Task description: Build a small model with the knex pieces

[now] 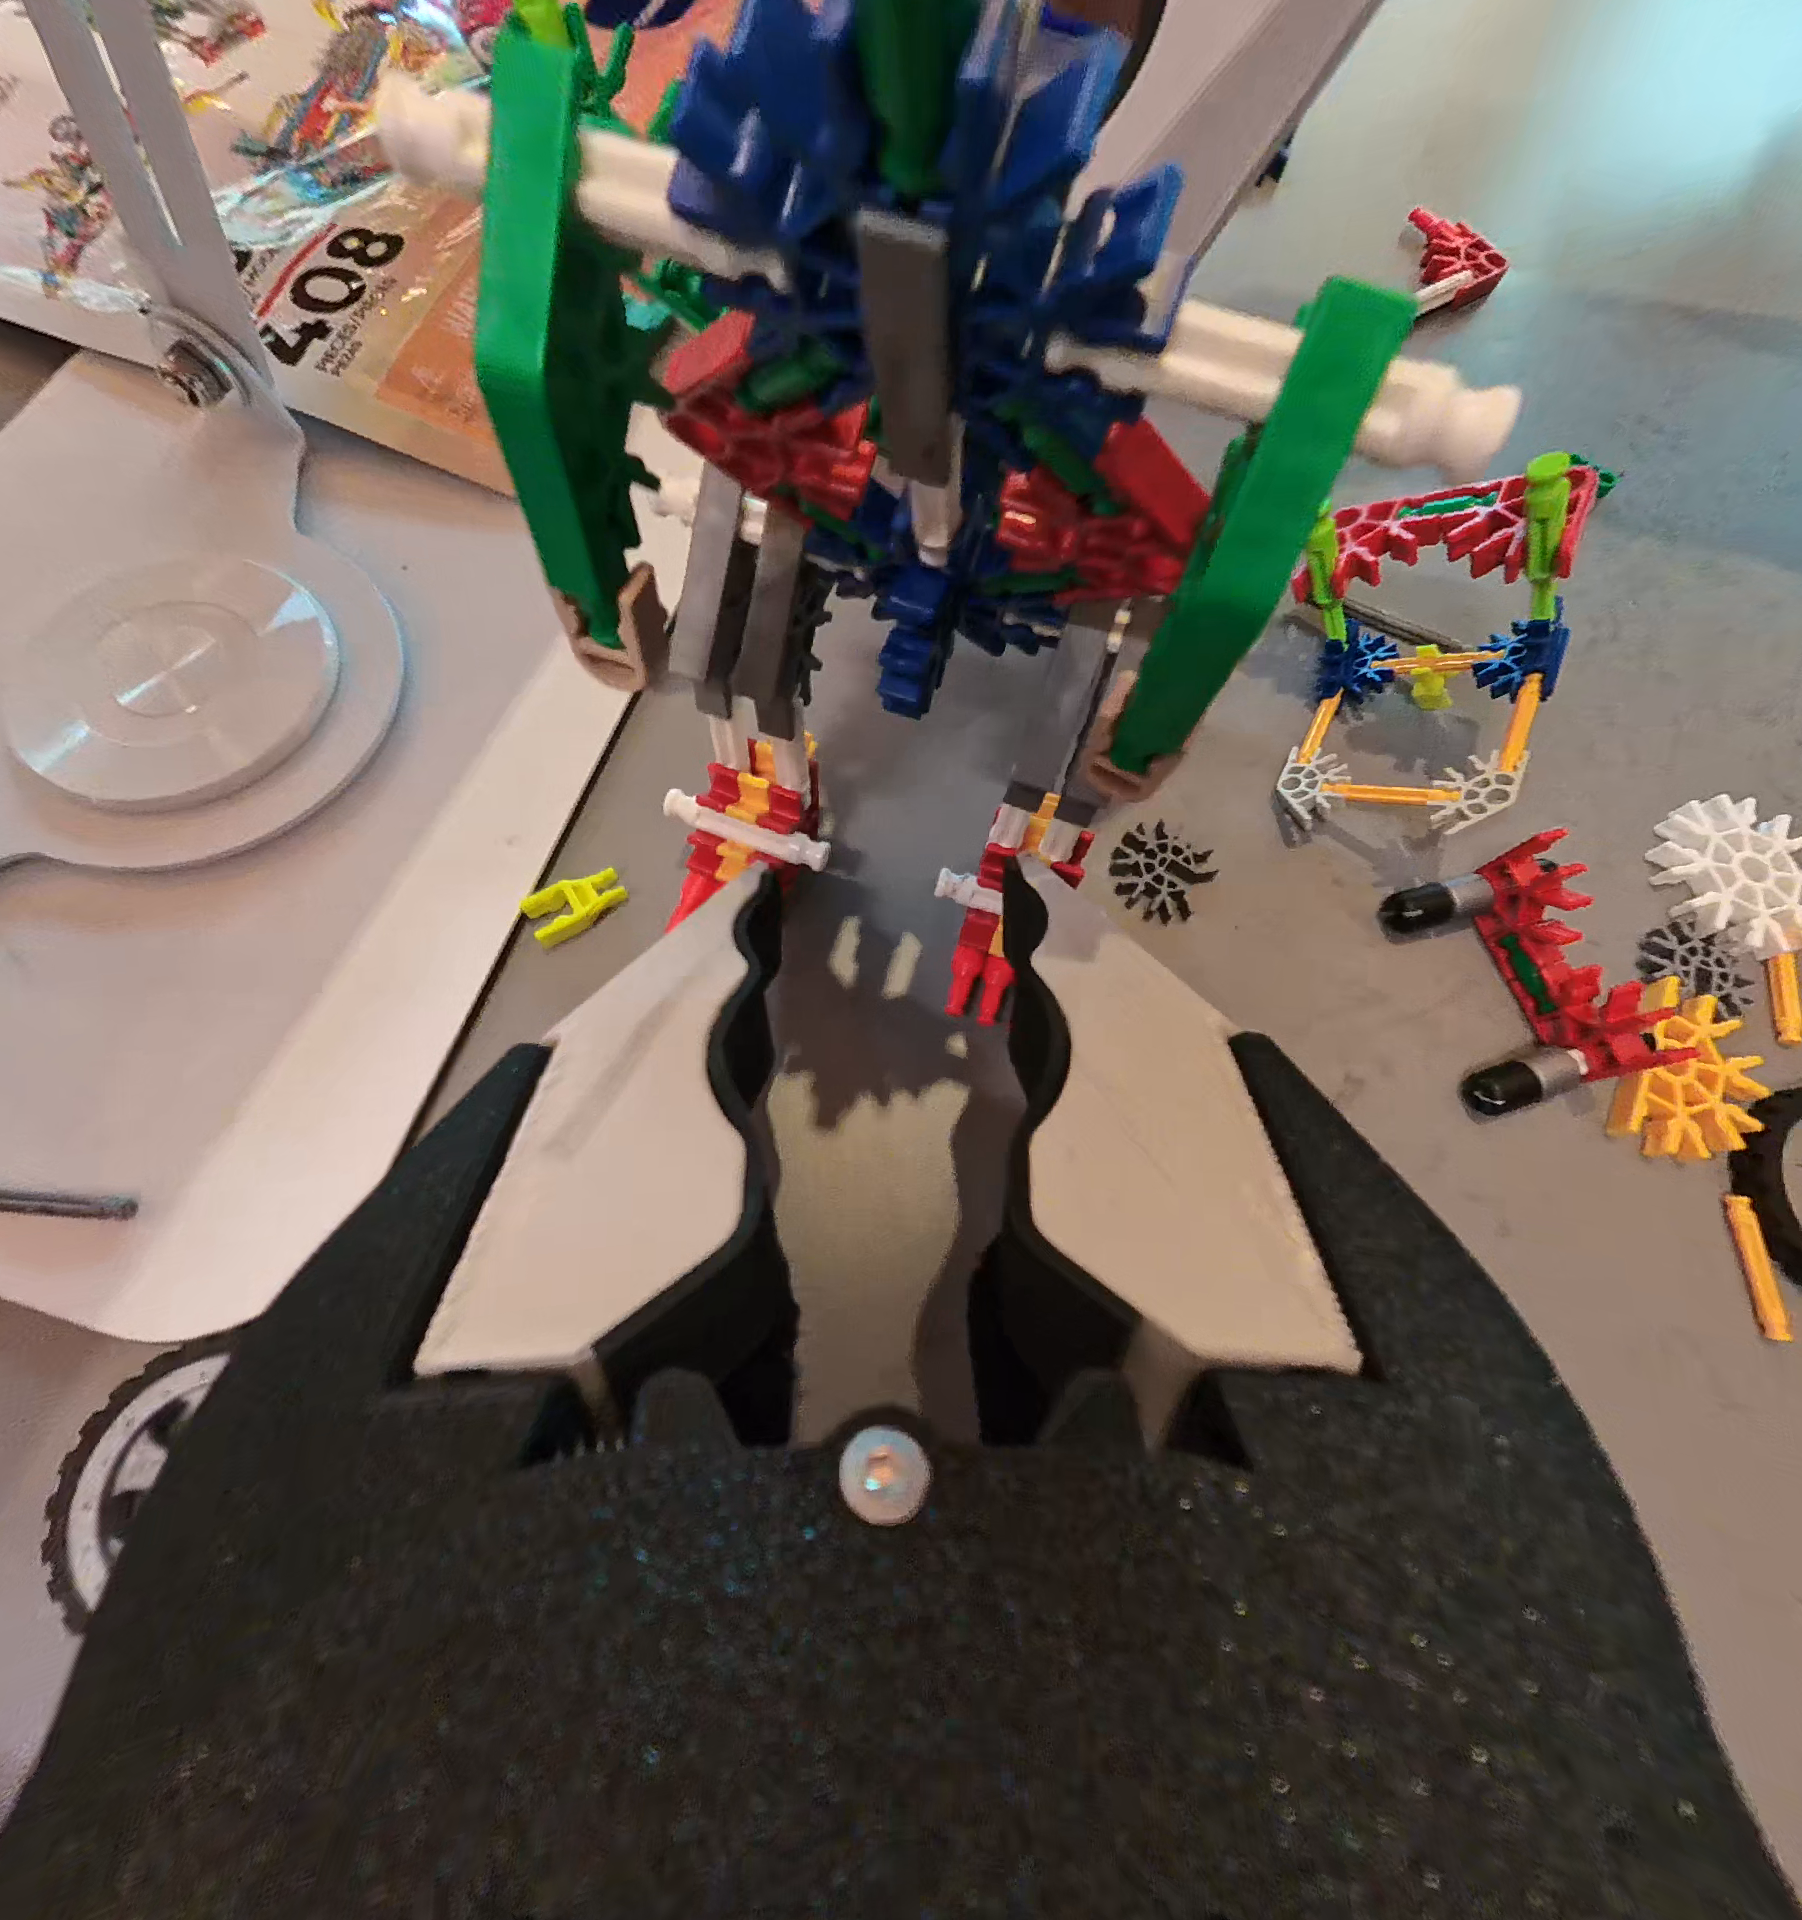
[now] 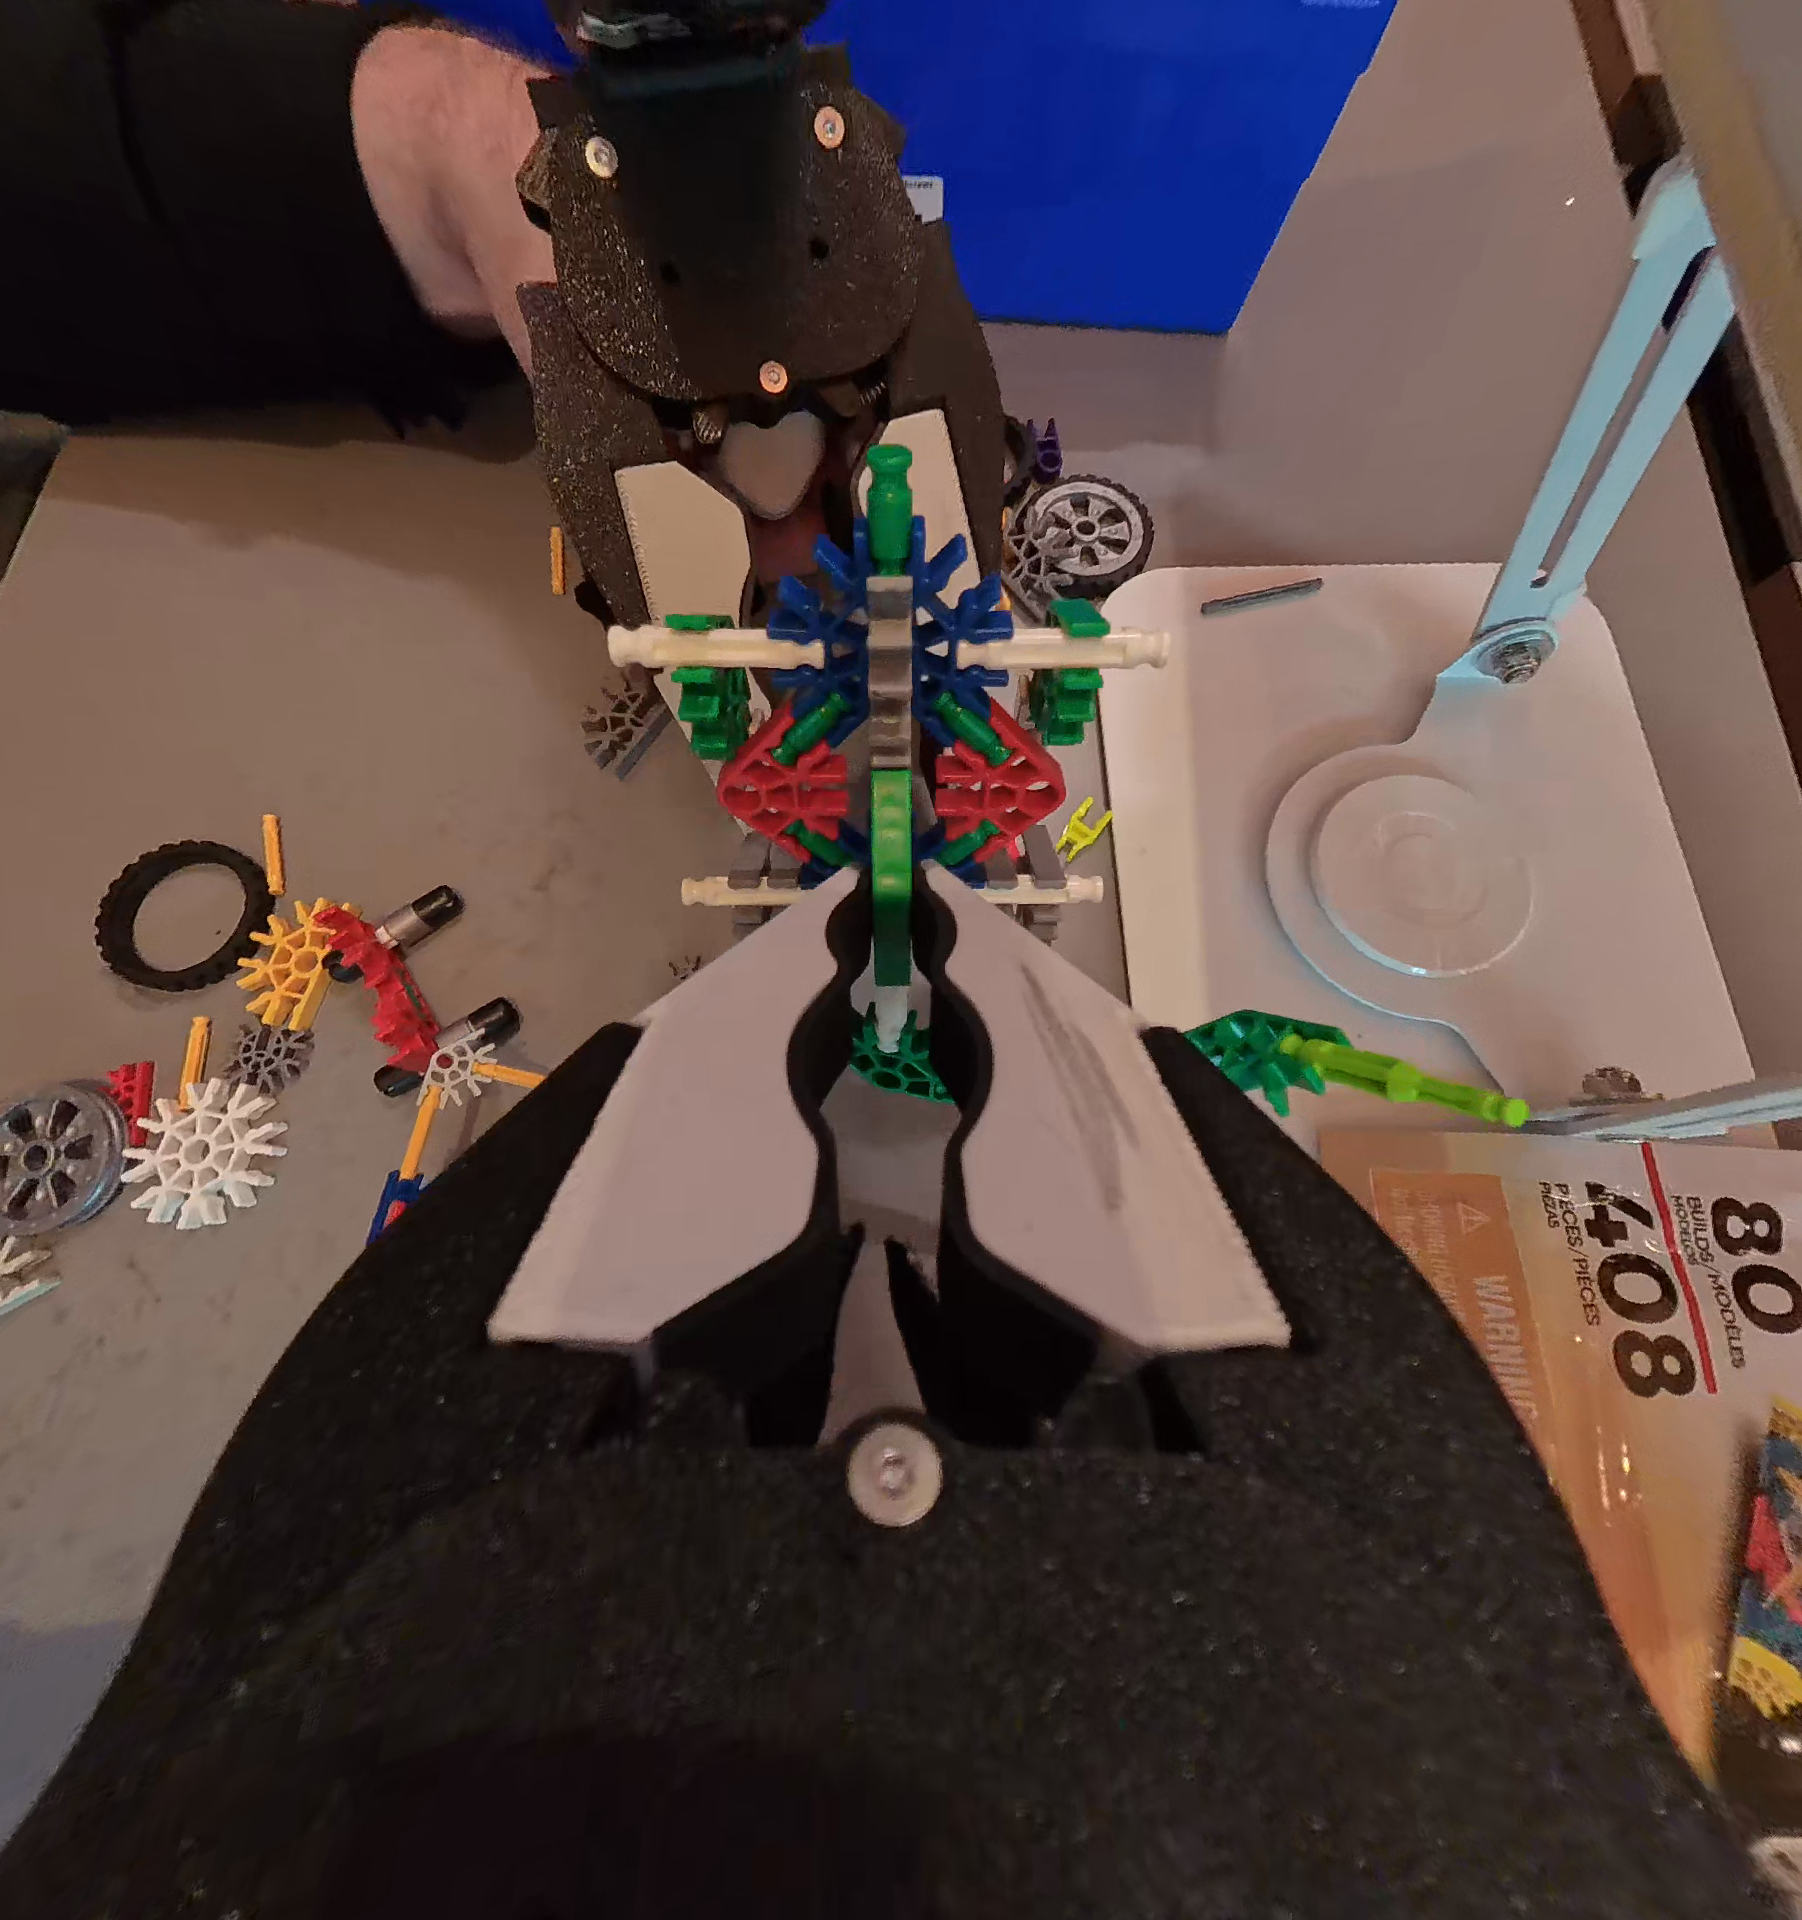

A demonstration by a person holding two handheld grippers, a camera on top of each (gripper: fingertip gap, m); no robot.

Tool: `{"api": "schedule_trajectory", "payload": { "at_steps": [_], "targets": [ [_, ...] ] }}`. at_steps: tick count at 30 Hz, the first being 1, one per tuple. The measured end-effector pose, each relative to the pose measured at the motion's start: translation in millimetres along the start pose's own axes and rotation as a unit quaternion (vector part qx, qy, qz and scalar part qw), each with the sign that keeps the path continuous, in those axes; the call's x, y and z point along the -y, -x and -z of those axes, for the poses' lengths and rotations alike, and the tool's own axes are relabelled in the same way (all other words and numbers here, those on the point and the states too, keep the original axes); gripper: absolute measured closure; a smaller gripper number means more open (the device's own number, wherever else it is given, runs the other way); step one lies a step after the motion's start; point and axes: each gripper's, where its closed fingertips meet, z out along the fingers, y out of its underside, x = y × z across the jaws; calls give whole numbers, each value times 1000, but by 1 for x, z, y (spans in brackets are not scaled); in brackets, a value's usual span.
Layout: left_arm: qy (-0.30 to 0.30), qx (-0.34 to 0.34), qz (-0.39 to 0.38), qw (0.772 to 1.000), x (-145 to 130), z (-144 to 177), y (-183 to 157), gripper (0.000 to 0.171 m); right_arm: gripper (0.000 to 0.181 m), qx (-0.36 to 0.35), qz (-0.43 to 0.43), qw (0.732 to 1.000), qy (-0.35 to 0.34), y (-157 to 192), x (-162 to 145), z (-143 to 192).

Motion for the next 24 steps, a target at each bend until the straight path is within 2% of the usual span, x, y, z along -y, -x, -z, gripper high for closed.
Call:
{"api": "schedule_trajectory", "payload": {
  "at_steps": [4,7,9,11,15,24],
  "targets": [
    [3,-5,10,1000,0,-1,1,130,176,-3,-14,999,-35,0,-1,1],
    [-3,6,-12,1000,2,1,1,129,176,1,-19,998,-53,1,-2,2],
    [-6,29,-29,999,4,4,8,117,176,5,-17,998,-54,1,-2,2],
    [1,34,-39,999,3,5,7,115,176,14,-11,999,-47,3,0,1],
    [9,4,-12,1000,0,1,0,115,176,31,4,999,-27,5,1,-1],
    [25,-45,45,998,-6,-1,-2,112,176,44,-16,997,-55,6,1,-1]
  ]
}}
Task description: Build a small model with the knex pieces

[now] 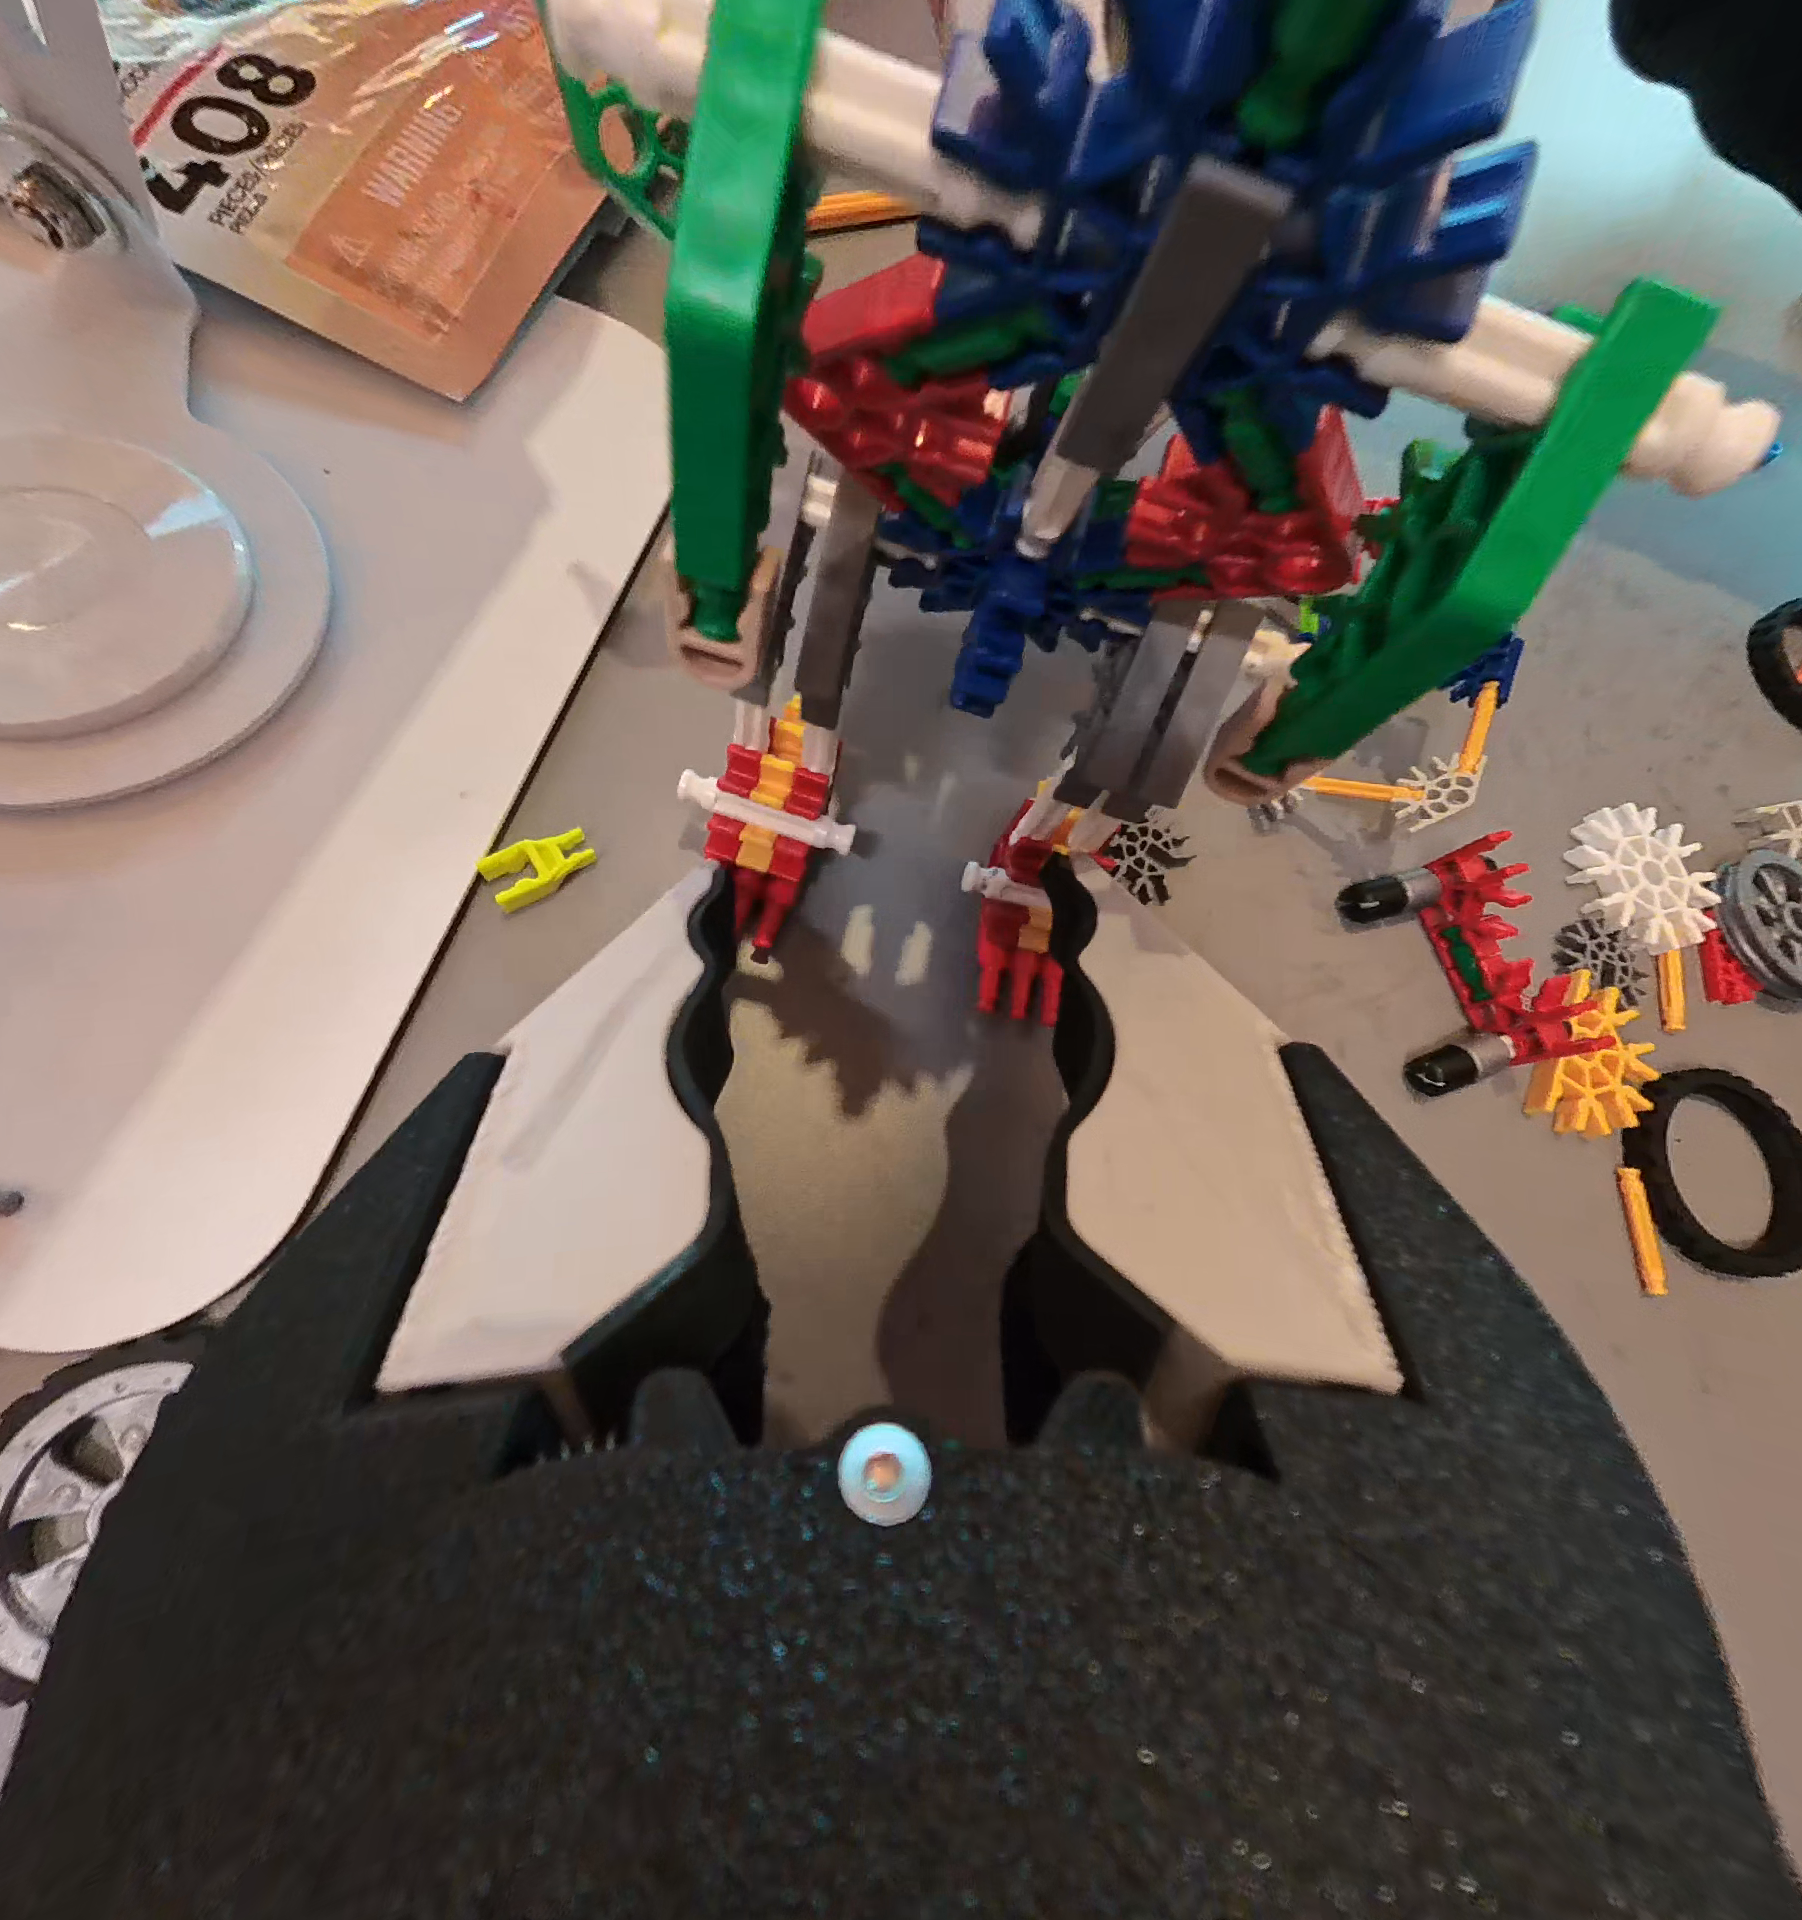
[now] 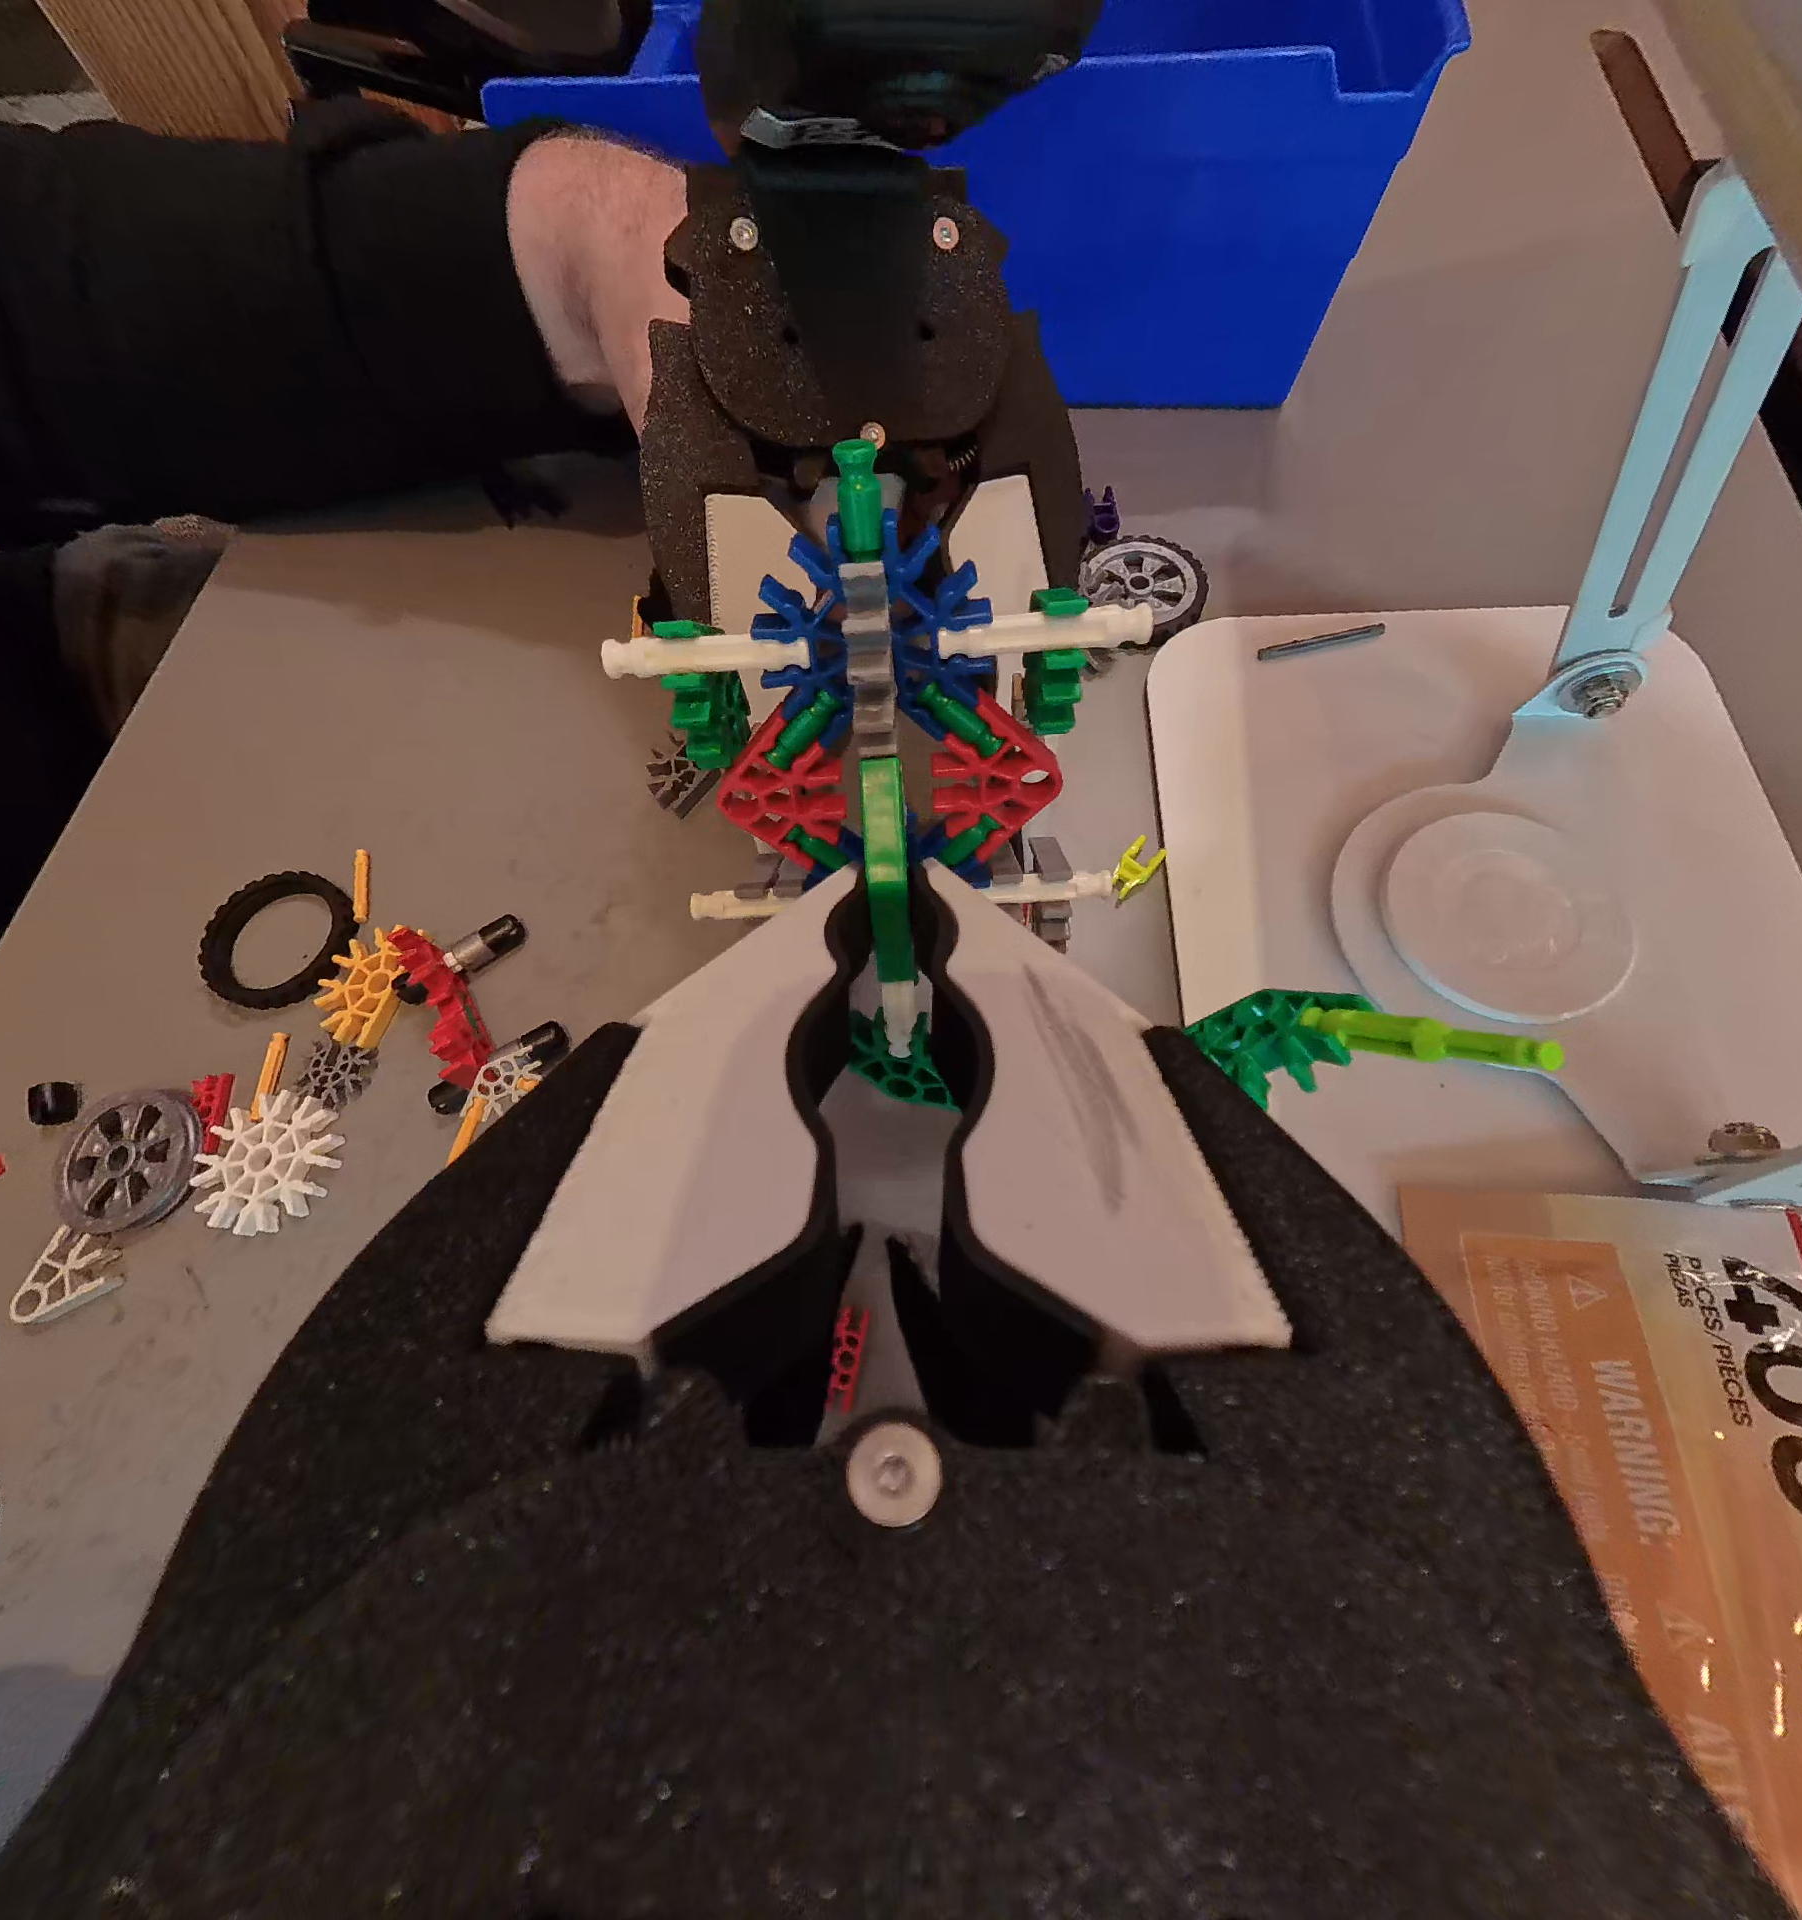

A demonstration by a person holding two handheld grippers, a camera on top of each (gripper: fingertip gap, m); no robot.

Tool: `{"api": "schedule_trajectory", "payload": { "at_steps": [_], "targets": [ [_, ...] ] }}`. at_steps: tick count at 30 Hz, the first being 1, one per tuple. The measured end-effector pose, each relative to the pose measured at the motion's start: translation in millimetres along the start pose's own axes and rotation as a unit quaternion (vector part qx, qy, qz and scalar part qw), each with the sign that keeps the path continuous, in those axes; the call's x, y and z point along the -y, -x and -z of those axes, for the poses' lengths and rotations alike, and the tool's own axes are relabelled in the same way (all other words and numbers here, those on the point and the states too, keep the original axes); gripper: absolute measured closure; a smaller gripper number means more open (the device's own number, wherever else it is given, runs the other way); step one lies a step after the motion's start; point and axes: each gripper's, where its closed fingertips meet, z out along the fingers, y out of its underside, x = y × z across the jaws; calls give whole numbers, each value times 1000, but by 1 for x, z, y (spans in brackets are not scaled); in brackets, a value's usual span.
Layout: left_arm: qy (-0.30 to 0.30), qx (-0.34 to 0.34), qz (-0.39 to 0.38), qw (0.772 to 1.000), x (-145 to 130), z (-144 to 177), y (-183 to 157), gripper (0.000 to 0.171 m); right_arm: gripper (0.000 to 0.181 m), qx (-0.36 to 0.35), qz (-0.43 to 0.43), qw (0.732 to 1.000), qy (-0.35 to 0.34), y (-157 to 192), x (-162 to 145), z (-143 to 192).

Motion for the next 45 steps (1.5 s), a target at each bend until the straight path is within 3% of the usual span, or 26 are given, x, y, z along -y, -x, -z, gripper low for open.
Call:
{"api": "schedule_trajectory", "payload": {
  "at_steps": [8,21,22,24,28,33,35,37,40,42,45],
  "targets": [
    [0,-11,13,1000,-1,0,0,114,175,-4,-30,1000,6,-1,-24,2],
    [0,-13,13,1000,0,-1,0,115,175,-46,-30,998,11,0,-31,-5],
    [0,-13,13,1000,0,-1,-1,115,172,-51,-23,998,18,1,-31,-5],
    [-1,-13,13,1000,0,-1,-1,115,148,-59,-9,998,26,3,-28,5],
    [0,-13,13,1000,0,-1,-1,115,148,-129,22,991,7,-17,-8,46],
    [-1,-13,13,1000,0,-1,-1,115,137,-206,34,973,102,-59,-19,54],
    [-1,-13,13,1000,0,-1,-1,115,138,-212,-5,968,136,-71,-33,53],
    [-1,-13,13,1000,0,-1,-1,115,151,-185,-41,970,150,-71,-45,50],
    [-1,-14,13,1000,0,-1,-1,115,158,-168,-69,975,130,-68,-48,49],
    [-1,-14,12,1000,0,-1,-1,115,170,-179,-53,976,112,-65,-44,53],
    [-1,-15,13,1000,0,-1,-1,115,174,-193,-34,977,81,-56,-39,62]
  ]
}}
